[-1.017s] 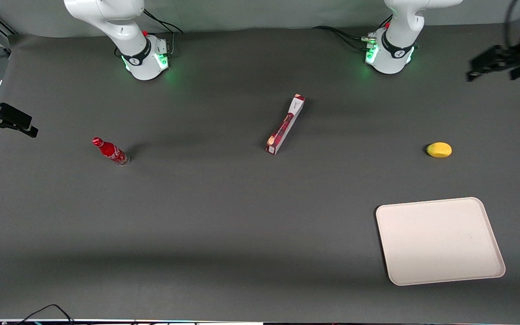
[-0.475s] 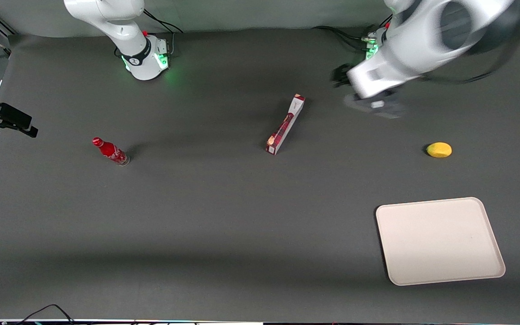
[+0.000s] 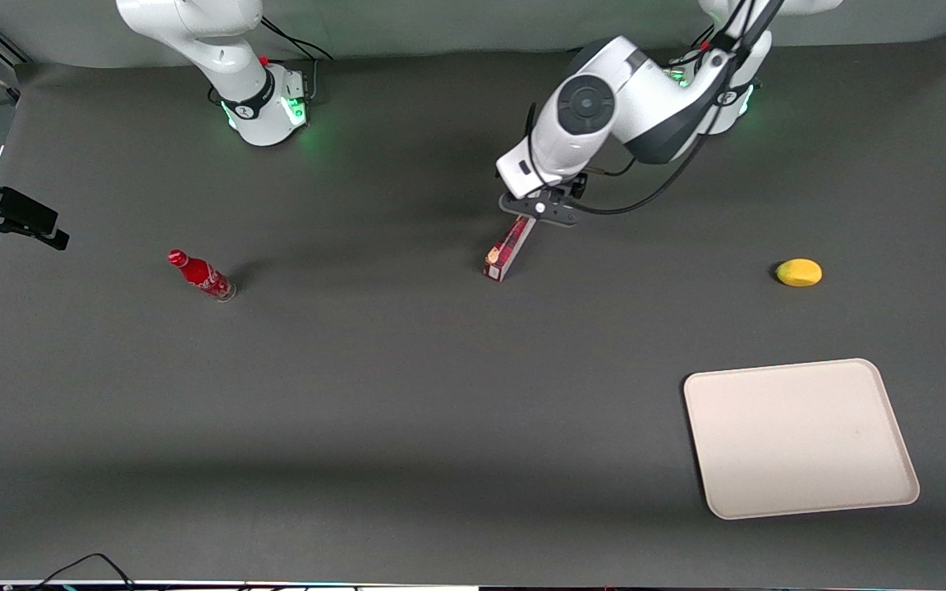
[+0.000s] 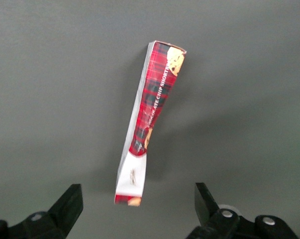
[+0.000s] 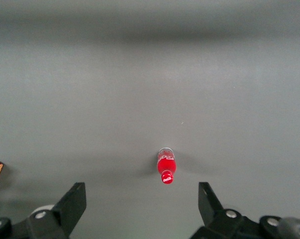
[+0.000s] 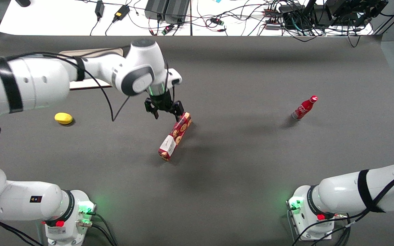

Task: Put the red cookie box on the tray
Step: 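Move the left gripper over the red cookie box and lower it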

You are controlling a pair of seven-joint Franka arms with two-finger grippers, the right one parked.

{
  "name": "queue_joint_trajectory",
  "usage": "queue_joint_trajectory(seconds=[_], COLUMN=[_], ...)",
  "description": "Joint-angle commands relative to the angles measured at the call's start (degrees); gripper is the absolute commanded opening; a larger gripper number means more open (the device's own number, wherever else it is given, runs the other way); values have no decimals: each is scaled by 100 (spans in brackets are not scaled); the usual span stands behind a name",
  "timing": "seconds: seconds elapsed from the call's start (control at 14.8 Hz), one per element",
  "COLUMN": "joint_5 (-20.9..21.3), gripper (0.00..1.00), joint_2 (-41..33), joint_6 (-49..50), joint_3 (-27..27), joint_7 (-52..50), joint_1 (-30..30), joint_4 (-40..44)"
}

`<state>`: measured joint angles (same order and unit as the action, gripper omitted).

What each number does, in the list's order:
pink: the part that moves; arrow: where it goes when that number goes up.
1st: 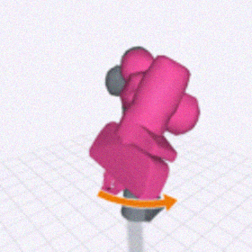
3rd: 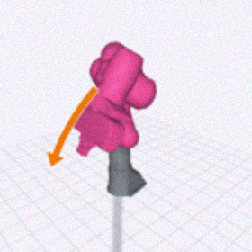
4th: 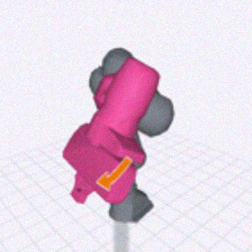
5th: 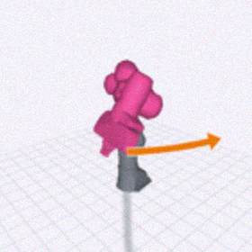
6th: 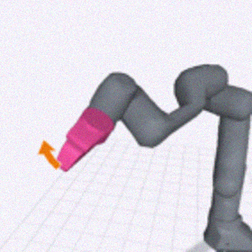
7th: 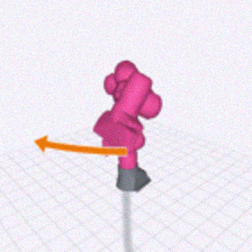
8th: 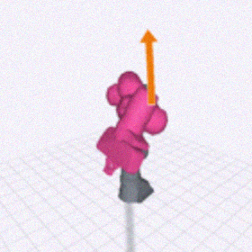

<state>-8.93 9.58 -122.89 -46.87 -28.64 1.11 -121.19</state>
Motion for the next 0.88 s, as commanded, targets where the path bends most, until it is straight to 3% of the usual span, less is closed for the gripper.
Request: queue_joint_trajectory(seconds=[0.0, 0.14, 0.41, 0.68, 0.75, 0.81], joint_5=[786, 1111, 2797, 3783, 3915, 4030], gripper=[100, 100, 100, 100, 92, 78], joint_2=[26, 341, 1079, 1484, 1537, 1564], joint_6=[-1401, -1553, -1782, -1809, -1809, -1809], joint_3=[-173, -191, -409, -472, -481, -472], joint_7=[-580, -826, -2502, -3454, -3682, -3901], joint_1=[3, 47, 170, 223, 275, 311], joint_4=[-966, -1003, -968, -950, -933, -932])
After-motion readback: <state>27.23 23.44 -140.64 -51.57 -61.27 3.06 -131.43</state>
